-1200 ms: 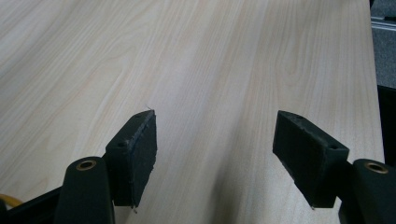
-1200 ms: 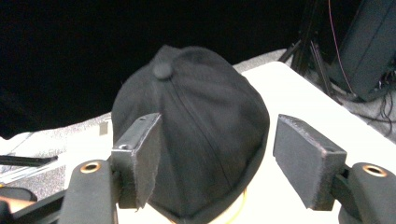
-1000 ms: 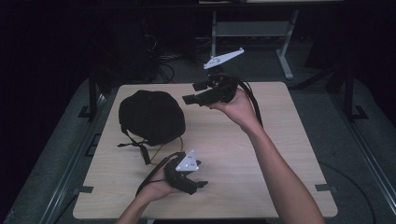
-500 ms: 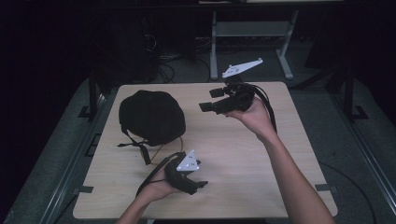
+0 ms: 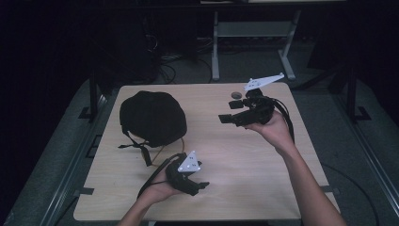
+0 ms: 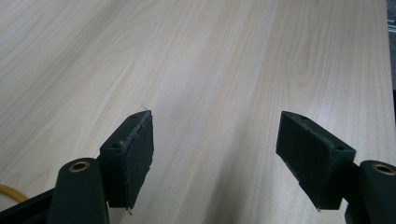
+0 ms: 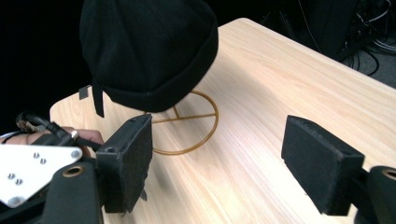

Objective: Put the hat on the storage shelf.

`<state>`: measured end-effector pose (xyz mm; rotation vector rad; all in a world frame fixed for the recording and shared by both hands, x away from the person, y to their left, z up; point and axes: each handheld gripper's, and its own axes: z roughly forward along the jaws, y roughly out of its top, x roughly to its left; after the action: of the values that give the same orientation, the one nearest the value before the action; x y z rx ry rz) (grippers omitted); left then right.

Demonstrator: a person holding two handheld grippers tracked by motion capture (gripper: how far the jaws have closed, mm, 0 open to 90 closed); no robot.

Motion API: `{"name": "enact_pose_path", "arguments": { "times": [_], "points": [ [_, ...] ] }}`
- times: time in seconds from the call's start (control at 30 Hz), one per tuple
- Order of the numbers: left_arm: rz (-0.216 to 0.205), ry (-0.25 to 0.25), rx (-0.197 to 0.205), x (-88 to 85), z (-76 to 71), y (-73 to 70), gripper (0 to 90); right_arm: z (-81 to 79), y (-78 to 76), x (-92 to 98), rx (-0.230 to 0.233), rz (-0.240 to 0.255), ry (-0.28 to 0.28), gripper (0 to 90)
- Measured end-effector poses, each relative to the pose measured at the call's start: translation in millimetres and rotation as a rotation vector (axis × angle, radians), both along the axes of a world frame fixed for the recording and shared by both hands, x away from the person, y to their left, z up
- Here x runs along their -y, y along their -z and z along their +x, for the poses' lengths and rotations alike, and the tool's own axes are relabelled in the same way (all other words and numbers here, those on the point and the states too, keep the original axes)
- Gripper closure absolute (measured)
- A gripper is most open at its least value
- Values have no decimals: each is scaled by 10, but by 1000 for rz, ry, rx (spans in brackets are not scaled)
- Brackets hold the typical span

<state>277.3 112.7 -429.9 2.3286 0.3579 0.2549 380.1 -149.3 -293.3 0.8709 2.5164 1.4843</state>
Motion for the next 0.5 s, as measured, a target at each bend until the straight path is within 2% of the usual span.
{"name": "enact_pose_path", "arguments": {
  "times": [0.5],
  "points": [
    [5,-18,4,-21,18,8,274,-166,249,321,-33,-2,34,237]
  ]
}}
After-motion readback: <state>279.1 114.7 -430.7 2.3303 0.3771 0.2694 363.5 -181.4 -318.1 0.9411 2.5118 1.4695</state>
